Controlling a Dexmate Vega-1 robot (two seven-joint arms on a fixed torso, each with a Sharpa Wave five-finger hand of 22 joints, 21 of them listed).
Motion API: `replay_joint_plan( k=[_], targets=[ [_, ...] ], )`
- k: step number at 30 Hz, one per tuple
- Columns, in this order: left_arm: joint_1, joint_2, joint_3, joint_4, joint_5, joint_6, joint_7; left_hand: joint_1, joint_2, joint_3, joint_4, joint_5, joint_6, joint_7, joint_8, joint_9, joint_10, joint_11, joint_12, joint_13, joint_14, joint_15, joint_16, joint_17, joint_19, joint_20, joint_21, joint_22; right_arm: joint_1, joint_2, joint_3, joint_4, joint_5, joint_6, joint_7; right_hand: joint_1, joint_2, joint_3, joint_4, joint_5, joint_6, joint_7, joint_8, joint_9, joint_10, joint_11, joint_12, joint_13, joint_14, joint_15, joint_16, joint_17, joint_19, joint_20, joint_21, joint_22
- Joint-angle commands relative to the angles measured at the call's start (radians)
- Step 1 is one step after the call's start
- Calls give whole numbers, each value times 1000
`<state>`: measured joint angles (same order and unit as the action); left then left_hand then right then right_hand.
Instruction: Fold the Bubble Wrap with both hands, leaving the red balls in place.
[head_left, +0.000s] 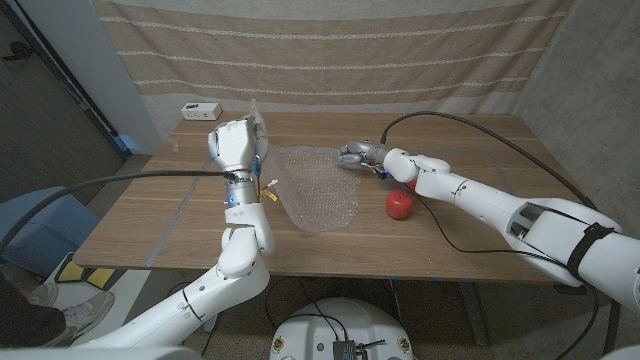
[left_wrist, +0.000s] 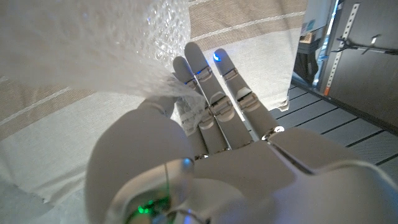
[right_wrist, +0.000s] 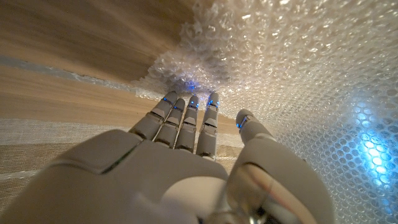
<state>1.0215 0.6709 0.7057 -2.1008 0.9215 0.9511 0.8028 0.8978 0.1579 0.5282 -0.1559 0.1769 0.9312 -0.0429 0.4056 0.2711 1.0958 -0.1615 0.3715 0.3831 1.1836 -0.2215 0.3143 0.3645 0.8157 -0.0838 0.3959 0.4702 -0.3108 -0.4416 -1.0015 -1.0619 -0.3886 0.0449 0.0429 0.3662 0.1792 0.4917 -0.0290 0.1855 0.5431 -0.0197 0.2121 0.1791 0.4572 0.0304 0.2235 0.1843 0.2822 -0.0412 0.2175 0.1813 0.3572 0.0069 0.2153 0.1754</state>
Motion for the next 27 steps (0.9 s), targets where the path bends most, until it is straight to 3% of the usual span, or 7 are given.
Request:
replay_joint_plan(
  k=[1,13,21,27],
  targets=[
    [-23,73,8,-5,138,-197,-121,7,-2,-6,2,4,37,-4,7,2,-11,-11,-3,8,-10,-3,-3,5,-7,1,9,5,-37,-34,23,-80,-4,-37,-2,-3,-2,5,0,6,8,1,-1,4,0,-1,-4,3,3,-46,-5,4,6,-5,2,2],
    [-79,121,-13,53,149,-499,-133,5,-5,-7,3,3,48,-9,6,-5,-8,-18,-1,20,-29,-2,-19,-1,-13,-6,24,11,-61,-52,39,-131,-12,-72,-1,-2,-2,4,0,4,13,3,-3,4,1,-1,-8,3,3,-45,-5,6,6,-6,1,2],
    [-97,221,-54,27,61,-753,-245,-3,-8,-7,9,0,48,-16,2,-12,-21,-18,-7,29,-57,2,-42,-14,-45,1,26,14,-67,-52,45,-143,-11,-89,4,0,-2,4,-1,4,12,2,-6,4,0,1,-10,3,3,-44,-5,7,6,-7,0,2],
    [-84,272,-89,-2,38,-863,-338,-7,-5,-6,12,-3,43,-22,-2,-16,-28,-15,-12,34,-70,2,-54,-20,-60,3,28,16,-64,-47,45,-137,-10,-95,6,0,-2,4,-2,3,12,3,-8,4,-1,1,-12,3,2,-43,-6,7,7,-7,0,2]
  ],
)
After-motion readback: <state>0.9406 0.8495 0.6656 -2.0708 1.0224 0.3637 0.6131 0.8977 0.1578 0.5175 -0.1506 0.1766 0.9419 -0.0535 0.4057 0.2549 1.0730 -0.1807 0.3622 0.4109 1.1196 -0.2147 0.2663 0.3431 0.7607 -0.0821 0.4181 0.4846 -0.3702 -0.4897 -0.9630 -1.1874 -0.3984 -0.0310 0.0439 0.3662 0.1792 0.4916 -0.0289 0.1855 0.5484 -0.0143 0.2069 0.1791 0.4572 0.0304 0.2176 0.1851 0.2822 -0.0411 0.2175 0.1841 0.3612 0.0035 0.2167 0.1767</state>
